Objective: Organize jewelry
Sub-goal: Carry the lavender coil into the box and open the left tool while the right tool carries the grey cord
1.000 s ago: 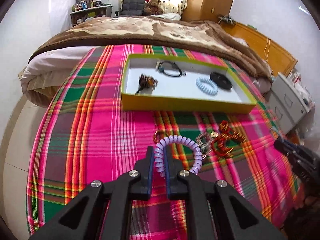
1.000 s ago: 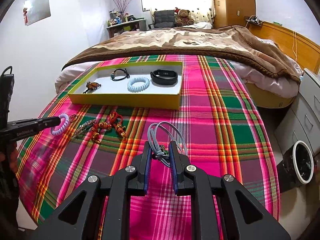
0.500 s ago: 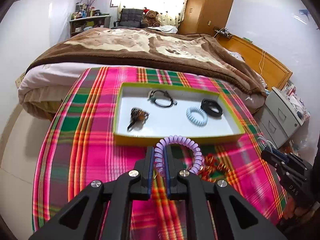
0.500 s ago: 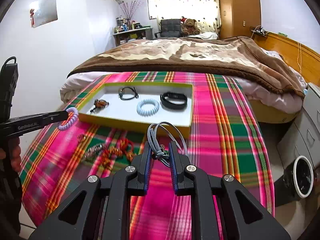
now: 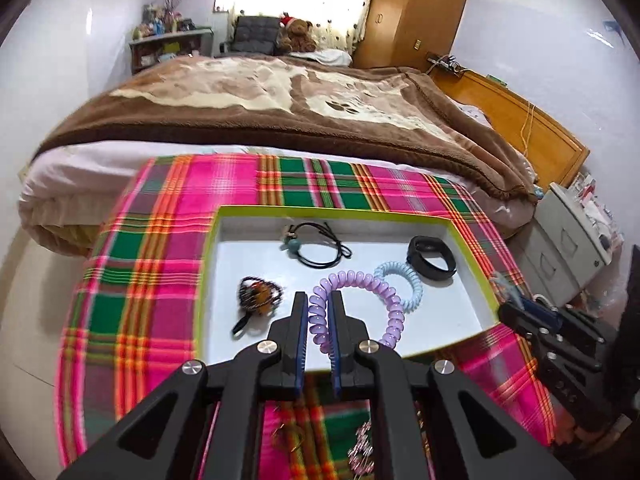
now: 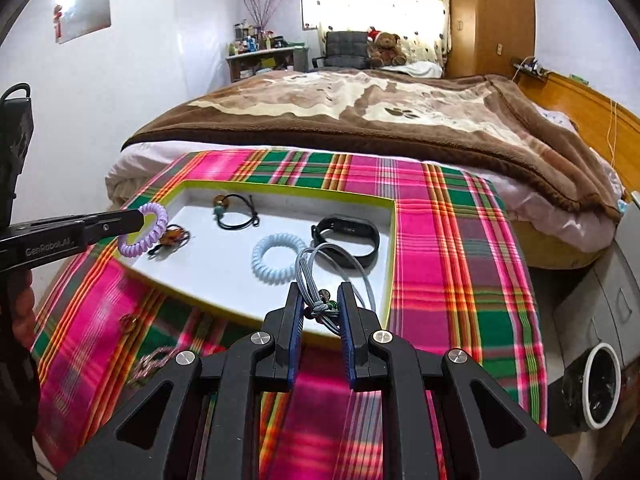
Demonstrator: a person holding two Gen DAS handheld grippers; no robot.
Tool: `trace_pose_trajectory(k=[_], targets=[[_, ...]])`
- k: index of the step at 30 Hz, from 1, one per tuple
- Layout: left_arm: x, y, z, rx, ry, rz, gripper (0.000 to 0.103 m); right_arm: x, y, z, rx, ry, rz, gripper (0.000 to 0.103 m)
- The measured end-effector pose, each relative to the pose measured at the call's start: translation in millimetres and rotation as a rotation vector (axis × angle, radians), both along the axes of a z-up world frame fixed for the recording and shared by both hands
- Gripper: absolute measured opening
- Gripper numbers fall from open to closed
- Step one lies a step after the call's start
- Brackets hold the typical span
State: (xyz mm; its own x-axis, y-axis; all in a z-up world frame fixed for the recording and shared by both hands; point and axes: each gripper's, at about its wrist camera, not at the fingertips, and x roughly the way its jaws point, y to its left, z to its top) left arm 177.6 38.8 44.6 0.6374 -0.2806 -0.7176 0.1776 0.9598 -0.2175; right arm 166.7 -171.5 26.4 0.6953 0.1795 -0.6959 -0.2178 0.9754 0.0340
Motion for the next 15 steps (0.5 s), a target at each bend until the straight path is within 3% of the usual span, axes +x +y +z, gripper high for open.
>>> trace_pose_trajectory(k=[15], targets=[[42.9,-14.1,-41.7,0.039,0.103,-0.005,0.01,41.2,7.9,-34.2,-0.034,0.117,0.043,0.017]])
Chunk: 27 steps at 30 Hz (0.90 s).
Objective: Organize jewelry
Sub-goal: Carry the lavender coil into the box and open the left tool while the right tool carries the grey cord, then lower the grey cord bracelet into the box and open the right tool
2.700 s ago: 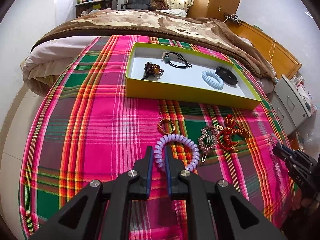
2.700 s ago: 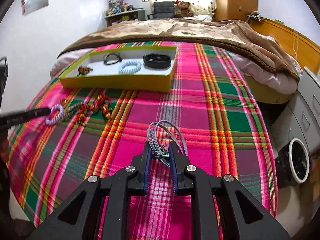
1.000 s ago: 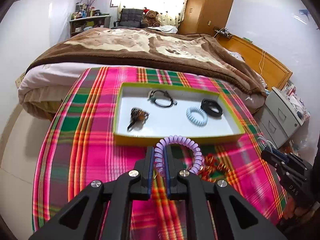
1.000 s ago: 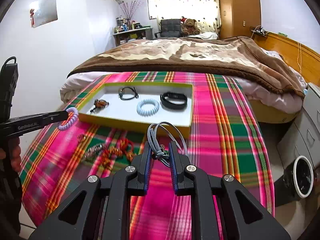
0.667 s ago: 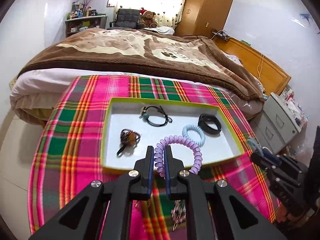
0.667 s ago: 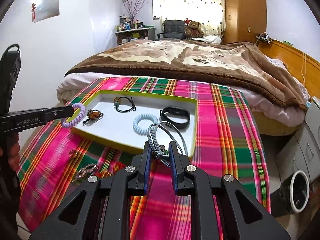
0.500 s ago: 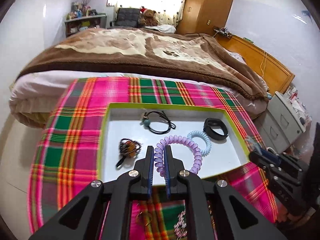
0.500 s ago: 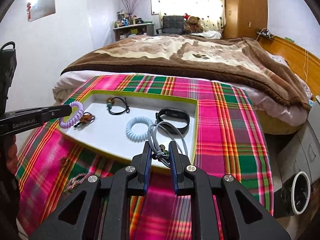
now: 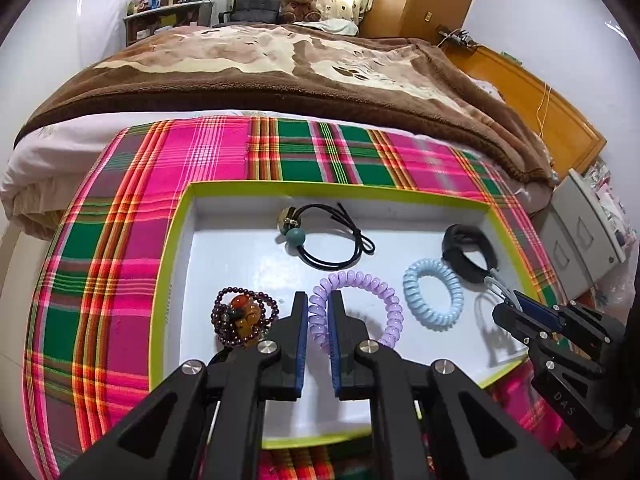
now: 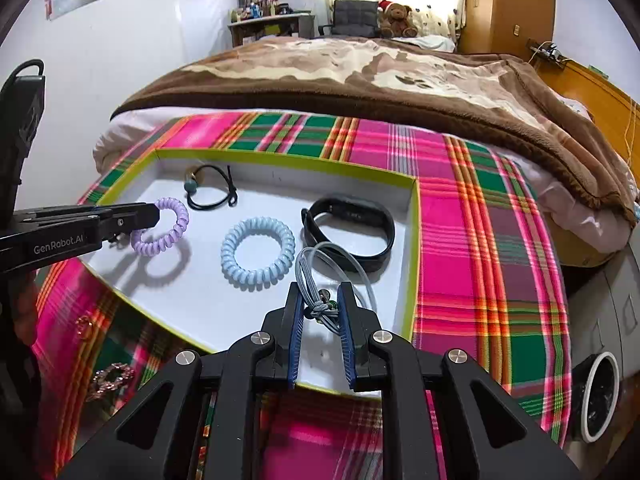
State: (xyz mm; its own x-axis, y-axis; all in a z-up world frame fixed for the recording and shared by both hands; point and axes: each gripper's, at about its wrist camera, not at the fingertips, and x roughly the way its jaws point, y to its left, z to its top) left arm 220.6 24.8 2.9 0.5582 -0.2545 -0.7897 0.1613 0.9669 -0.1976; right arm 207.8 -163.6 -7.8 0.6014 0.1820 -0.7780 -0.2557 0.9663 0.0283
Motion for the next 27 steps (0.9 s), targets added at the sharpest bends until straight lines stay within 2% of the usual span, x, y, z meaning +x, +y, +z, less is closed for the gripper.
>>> trace_pose_trajectory(k=[11,20,23,27], targets=[[6.3,-3.0,-10.4,0.006,0.034,-0.003,0.01,9.4,1.7,-8.1,0.04,0.069,0.023,0.018],[8.0,-3.4,-9.8,0.005,0.039,0.003,0.012,11.1,1.6,-8.3,0.052,0.078,0.021,0.018],[8.1,-2.6,-9.2,0.007,0.039,0.003,0.018,10.9,2.1,-8.3,0.048,0.074,0.021,0.02],[7.5,-1.0,-8.6,0.007,0.04,0.012,0.028,10.6,-0.6,-6.8,0.058,0.066,0.015,0.029]])
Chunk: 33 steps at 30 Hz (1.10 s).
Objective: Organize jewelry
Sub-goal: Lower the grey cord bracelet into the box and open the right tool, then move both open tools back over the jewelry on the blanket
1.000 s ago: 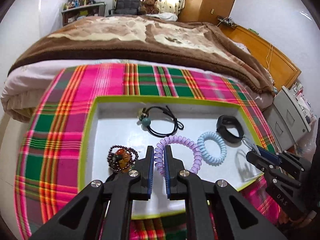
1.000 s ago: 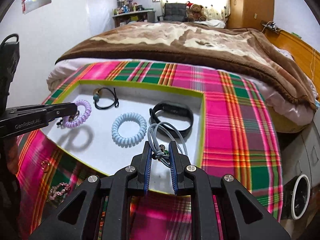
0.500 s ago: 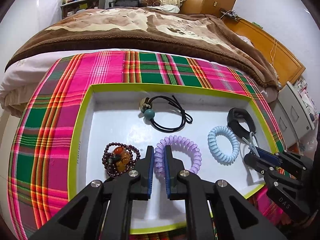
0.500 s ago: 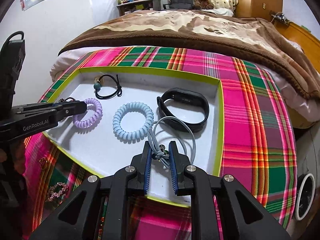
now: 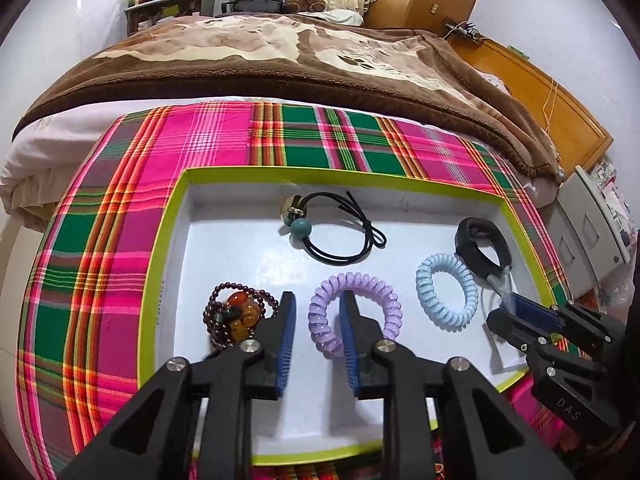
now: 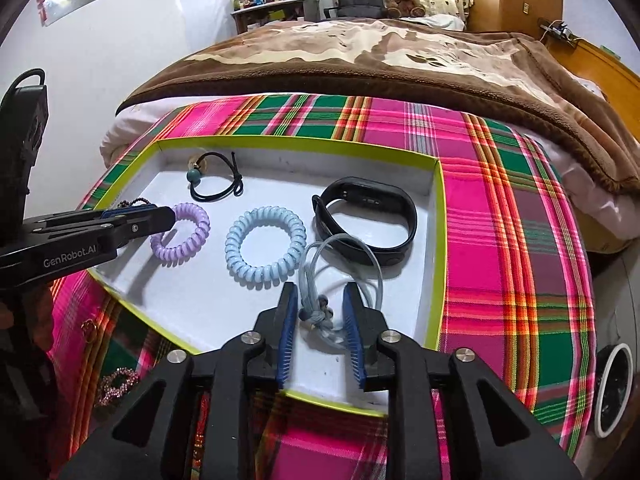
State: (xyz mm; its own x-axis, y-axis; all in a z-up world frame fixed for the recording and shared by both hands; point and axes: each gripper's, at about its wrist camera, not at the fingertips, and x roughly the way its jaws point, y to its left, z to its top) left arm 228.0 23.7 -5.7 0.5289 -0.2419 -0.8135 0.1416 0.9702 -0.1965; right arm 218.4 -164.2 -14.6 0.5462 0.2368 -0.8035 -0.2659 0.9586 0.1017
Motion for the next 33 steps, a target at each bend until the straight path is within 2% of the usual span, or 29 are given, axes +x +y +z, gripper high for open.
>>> trace_pose_trajectory(k=[4,8,21,33], targets=[[-5.7,-0.2,5.4,-0.002,-0.017,-0.001,0.032,-3.0,-0.3,2.7,0.007,-0.011,-0.003,0.03],[-15.3,0.8,14.9,-0.024,-0.042,-0.013,0.041,-9.7,-0.6,7.5,0.019,-0.029,-0.013,0.032],[-65.0,25.5,31.5,-0.07,-0.086,0.041,0.044,-55.1,-5.2,26.1,0.091,-0.094,-0.027,0.034],[-115.2,50.5,21.5,-0.104,-0.069,0.099,0.045,-87.2,2.7,4.5,0.175,-0.02,0.048,0.034]])
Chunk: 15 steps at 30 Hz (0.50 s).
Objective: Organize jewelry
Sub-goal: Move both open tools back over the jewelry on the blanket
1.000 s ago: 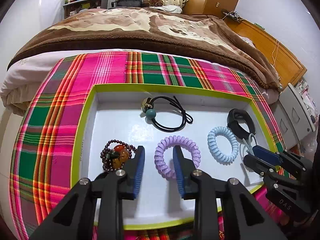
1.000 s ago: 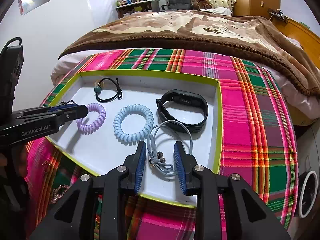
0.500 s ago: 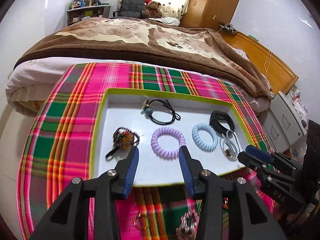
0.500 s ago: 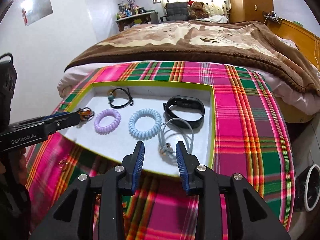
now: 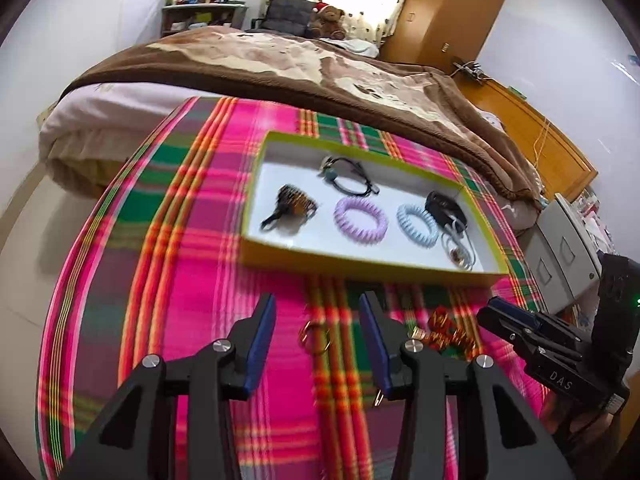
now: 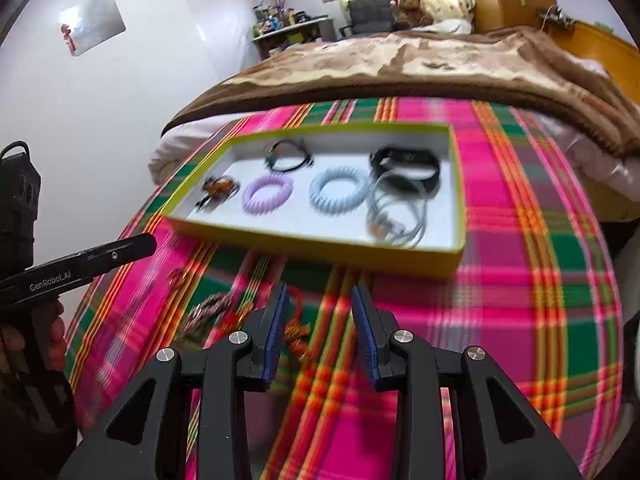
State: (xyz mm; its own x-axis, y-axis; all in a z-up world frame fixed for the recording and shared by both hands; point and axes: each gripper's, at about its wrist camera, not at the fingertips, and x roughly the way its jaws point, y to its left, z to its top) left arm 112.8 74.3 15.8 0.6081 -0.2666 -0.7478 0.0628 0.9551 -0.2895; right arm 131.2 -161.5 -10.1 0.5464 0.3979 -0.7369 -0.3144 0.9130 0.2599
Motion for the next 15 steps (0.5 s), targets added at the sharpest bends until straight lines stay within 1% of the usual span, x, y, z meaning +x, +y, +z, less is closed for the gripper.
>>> trace_pose_trajectory(k=[5,9,13,15], targets=[[-15.7,15.9,-5.8,-0.016,0.011,0.034,0.045,-0.9,4.2,-6.9,0.005,0.026,0.027,0.034],[-25.7,24.5,-11.7,-0.013,0.025,0.055,0.045,-2.5,13.2,-9.5,-0.005,0.029,0.064,0.034],[-33.0,28.5,-16.9,-0.017,0.038,0.063,0.045,-2.8,20.9,-15.9,-0.035,0.047,0.082,0.034],[-35.5,29.5,-17.5,-0.018,0.038,0.063,0.045,-3.2,22.0,-16.3,-0.043,0.042,0.08,0.034]])
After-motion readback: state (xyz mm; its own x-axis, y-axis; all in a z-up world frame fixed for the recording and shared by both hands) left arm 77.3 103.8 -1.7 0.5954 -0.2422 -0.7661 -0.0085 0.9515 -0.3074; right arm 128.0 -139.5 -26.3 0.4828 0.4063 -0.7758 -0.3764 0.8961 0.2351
